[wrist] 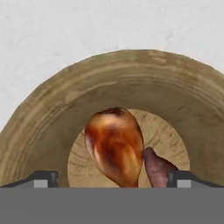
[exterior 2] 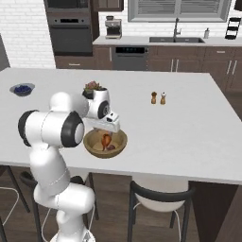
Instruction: Pick the chicken drumstick and potato from their plates and place them in the bowl. Then put the bowl in the fridge.
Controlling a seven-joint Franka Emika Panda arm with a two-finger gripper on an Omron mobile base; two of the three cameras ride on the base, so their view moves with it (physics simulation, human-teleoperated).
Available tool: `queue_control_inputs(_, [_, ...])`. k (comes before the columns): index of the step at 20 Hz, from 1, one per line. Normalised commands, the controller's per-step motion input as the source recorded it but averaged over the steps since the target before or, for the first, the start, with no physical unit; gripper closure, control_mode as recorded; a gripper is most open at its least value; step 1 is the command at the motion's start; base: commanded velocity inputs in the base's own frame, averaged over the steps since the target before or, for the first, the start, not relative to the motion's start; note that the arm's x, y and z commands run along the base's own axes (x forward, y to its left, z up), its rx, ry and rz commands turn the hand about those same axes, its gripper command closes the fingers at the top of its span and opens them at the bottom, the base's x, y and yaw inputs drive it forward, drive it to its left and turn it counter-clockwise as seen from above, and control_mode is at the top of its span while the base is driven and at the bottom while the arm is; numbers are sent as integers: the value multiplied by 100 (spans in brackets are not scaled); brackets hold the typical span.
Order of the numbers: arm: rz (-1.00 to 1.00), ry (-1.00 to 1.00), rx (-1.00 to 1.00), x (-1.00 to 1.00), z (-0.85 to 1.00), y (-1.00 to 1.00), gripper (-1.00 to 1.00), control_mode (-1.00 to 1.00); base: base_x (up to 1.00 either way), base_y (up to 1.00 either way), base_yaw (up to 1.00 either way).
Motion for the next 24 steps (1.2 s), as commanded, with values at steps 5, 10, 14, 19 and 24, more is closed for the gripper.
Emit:
queue_control_inputs(5, [0, -18, 0, -76, 54, 0, -100, -100, 0, 0, 0])
queue_control_inputs(10, [1, -14, -3, -63, 77, 14, -100, -100, 0, 0, 0])
queue_control_inputs(14, [1, -5, -31, -5, 19, 73, -100, -100, 0, 0, 0])
queue_control_inputs(19, [2, 0, -29, -6, 0, 82, -100, -100, 0, 0, 0])
queue_control_inputs(24, [5, 6, -16, 0, -7, 34, -100, -100, 0, 0, 0])
